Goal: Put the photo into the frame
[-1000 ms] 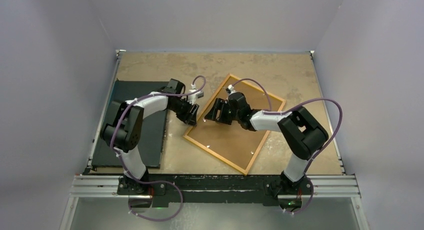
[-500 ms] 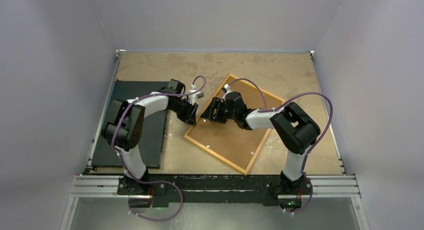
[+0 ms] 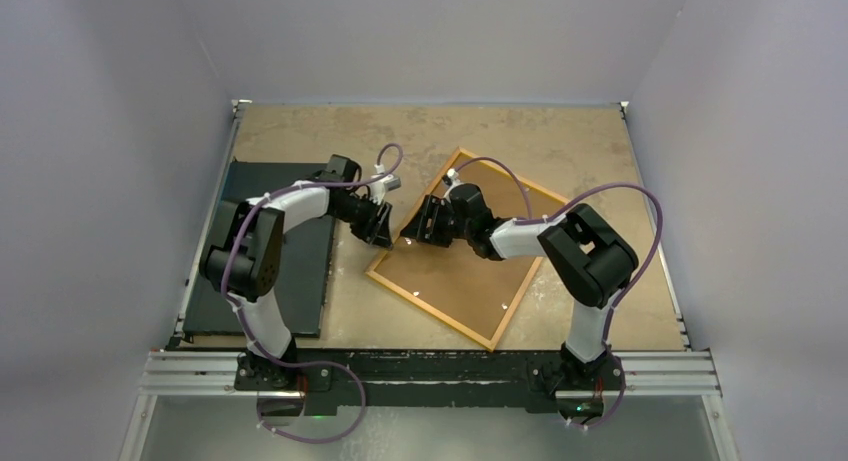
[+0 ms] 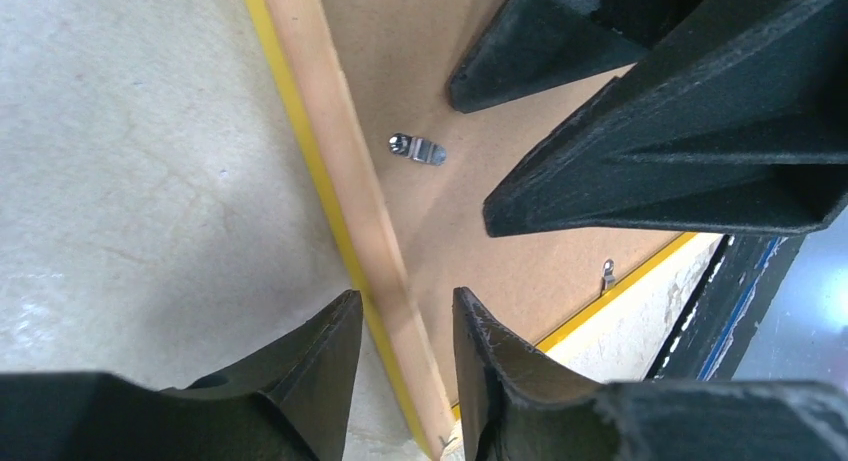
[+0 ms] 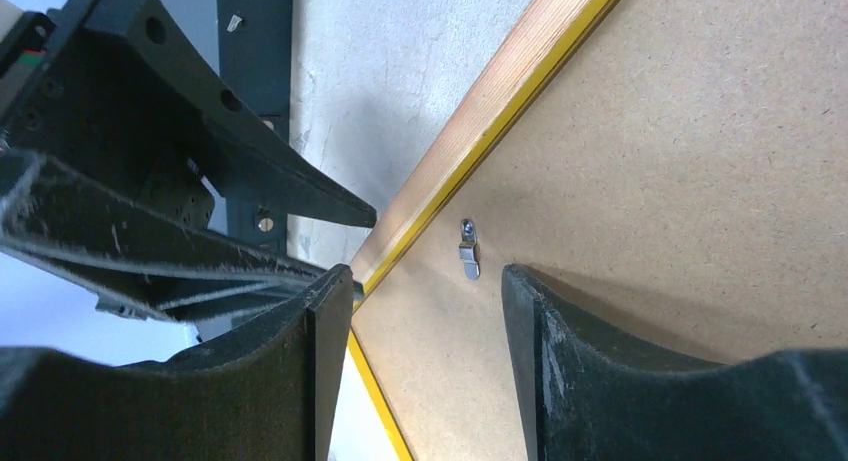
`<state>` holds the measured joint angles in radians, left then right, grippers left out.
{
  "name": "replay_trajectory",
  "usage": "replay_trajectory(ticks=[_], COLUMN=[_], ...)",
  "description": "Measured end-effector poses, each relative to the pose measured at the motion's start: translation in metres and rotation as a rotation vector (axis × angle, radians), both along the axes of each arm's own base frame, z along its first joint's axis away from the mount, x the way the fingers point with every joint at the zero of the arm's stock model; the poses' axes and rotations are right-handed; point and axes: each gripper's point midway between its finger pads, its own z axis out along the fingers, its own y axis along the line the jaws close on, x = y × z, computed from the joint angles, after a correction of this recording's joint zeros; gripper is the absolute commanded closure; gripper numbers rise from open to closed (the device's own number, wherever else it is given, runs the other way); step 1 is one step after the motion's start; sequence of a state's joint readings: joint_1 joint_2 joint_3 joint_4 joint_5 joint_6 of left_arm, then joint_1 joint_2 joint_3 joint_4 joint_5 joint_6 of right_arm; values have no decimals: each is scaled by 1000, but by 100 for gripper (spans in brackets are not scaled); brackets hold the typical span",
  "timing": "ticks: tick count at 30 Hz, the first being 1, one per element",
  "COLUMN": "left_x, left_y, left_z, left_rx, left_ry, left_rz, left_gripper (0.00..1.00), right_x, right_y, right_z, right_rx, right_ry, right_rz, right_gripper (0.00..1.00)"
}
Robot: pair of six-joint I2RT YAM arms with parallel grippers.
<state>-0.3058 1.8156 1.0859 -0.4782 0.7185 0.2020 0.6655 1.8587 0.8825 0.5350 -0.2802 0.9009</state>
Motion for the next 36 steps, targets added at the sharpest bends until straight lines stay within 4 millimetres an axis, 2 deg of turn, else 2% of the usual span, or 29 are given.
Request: replay_trajectory(ticks=[5, 17, 36], left_x=[6, 5, 6], left_y=[7, 8, 8], left_z=[1, -7, -7], left_rx=[-8, -6, -8], left_ry=[0, 2, 1], left_rz=[24, 28, 28], left_gripper=[75, 92, 95], right_x=[-1, 0, -6], right_y=[0, 3, 25], right_z=[0, -2, -2], right_rx=[0, 4, 4], right_ry=[2, 8, -4], right_rz=[1, 2, 52], right_gripper=[41, 43, 44])
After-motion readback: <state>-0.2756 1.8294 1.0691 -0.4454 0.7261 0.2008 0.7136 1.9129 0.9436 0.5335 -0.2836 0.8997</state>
